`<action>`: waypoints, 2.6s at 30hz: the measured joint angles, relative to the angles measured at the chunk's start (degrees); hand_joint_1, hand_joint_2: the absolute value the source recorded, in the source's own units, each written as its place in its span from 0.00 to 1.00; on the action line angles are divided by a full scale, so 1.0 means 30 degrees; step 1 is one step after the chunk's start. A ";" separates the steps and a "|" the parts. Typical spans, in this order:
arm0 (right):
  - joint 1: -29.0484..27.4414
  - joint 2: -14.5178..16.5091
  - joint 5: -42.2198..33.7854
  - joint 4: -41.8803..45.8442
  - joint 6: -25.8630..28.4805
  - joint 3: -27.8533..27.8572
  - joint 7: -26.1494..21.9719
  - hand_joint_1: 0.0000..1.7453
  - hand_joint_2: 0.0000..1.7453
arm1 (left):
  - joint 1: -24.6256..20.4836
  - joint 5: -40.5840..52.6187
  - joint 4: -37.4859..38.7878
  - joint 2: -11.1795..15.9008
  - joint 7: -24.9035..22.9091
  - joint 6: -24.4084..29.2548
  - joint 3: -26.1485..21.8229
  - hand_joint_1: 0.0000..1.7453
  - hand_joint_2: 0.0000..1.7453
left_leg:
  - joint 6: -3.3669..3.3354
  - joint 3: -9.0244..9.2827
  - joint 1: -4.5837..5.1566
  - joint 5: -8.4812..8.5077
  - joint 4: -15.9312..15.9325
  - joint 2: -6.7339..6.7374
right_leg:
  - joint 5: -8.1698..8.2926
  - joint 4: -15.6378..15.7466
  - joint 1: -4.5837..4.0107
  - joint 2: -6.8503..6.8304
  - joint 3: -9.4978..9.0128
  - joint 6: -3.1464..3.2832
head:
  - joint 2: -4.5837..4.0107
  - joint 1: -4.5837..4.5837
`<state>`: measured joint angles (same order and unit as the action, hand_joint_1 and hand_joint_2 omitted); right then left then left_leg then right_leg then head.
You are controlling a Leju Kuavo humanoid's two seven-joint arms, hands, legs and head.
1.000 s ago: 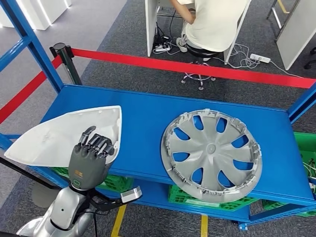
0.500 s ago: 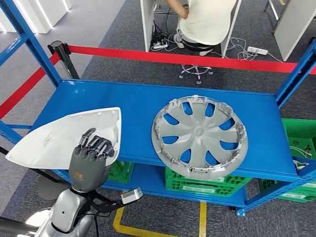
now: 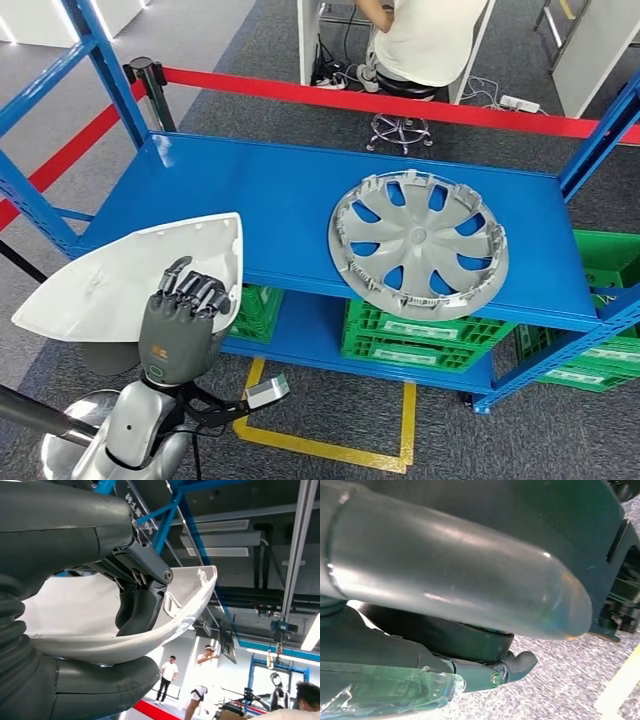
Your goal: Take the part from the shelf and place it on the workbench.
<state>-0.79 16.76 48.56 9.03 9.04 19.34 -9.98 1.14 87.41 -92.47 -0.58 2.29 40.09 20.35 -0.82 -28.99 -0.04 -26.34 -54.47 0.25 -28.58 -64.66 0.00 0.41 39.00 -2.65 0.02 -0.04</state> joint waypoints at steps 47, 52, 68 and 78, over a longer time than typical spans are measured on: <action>0.0204 0.0067 0.0694 -0.0029 0.1038 -0.0102 0.0585 0.00 0.00 | 0.0595 0.0000 0.0042 0.0852 -0.0940 0.0005 -0.0388 1.00 1.00 | 0.1163 -0.3757 -0.0042 -0.1152 -0.3878 -0.0118 | 0.0455 0.2711 0.0024 -0.0037 -0.3125 0.1011 | 0.0000 -0.0171; 0.0227 0.0067 0.0734 -0.0022 0.0982 -0.0109 0.0659 0.00 0.00 | 0.0811 0.0000 0.0035 0.0772 -0.0838 0.0005 -0.0585 1.00 1.00 | 0.0997 -0.1814 -0.0013 -0.0293 -0.4677 -0.0102 | 0.1698 0.2523 -0.0008 -0.0125 -0.1379 0.0902 | 0.0000 -0.0186; 0.0312 0.0067 0.1260 0.0005 0.1563 -0.0390 0.1257 0.00 0.00 | 0.1210 0.0000 0.0311 0.0443 -0.2647 -0.0002 -0.0494 1.00 1.00 | 0.0153 -0.0429 0.0188 0.0718 0.0396 -0.1225 | 0.0115 0.1004 0.0054 0.0530 -0.2226 0.0179 | 0.0000 0.0029; 0.0249 0.0117 0.1302 0.0005 0.1648 -0.0444 0.1259 0.00 0.00 | 0.1443 0.0000 0.0576 0.0306 -0.2790 0.0000 -0.0375 1.00 1.00 | 0.1192 -0.3274 -0.0018 -0.1638 -0.4526 -0.0396 | 0.0831 0.2658 0.0138 -0.0494 -0.2583 0.1063 | 0.0000 -0.0297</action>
<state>-0.05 17.11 52.46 9.05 13.99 18.01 -6.21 5.47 87.41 -90.74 0.34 -6.08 40.09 19.22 2.76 -38.81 -0.09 -31.25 -68.05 -0.94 -26.09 -56.69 0.41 -1.08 31.25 0.53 0.02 -0.93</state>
